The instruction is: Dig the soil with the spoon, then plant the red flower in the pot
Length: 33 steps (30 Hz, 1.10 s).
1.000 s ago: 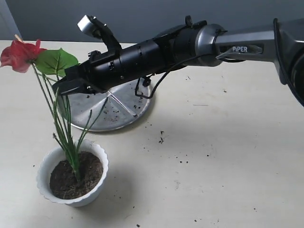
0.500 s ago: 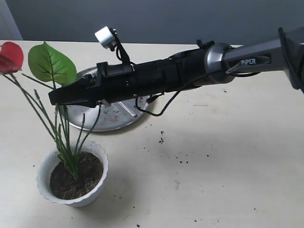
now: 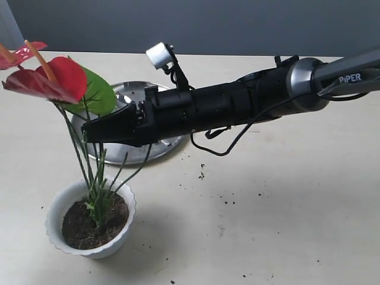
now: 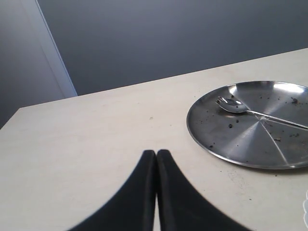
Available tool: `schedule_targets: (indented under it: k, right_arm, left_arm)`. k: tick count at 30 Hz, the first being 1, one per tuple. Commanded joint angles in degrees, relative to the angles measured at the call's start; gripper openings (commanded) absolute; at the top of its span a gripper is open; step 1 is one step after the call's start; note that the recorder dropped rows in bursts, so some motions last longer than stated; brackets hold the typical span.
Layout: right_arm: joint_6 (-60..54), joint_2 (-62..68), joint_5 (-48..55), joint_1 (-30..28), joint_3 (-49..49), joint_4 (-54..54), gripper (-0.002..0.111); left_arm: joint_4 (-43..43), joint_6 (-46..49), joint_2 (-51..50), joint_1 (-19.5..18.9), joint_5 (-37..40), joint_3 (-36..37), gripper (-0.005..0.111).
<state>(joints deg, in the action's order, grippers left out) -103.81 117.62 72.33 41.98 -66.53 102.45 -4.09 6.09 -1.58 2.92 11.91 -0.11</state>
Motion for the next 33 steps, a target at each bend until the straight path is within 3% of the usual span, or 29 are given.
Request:
schedule_targets:
  k: [1, 11, 33]
  right_arm:
    - [-0.9, 0.6, -2.4, 0.6, 2.5, -2.5, 0.0]
    - [-1.5, 0.9, -4.1, 4.4, 2.8, -2.5, 0.0]
    - [-3.4, 0.9, -12.3, 4.5, -0.1, -2.5, 0.0]
  left_arm:
    - [0.0, -0.3, 0.2, 0.1, -0.5, 0.1, 0.0]
    - [0.0, -0.3, 0.2, 0.1, -0.5, 0.1, 0.0]
    - [0.0, -0.3, 0.2, 0.1, -0.4, 0.1, 0.0]
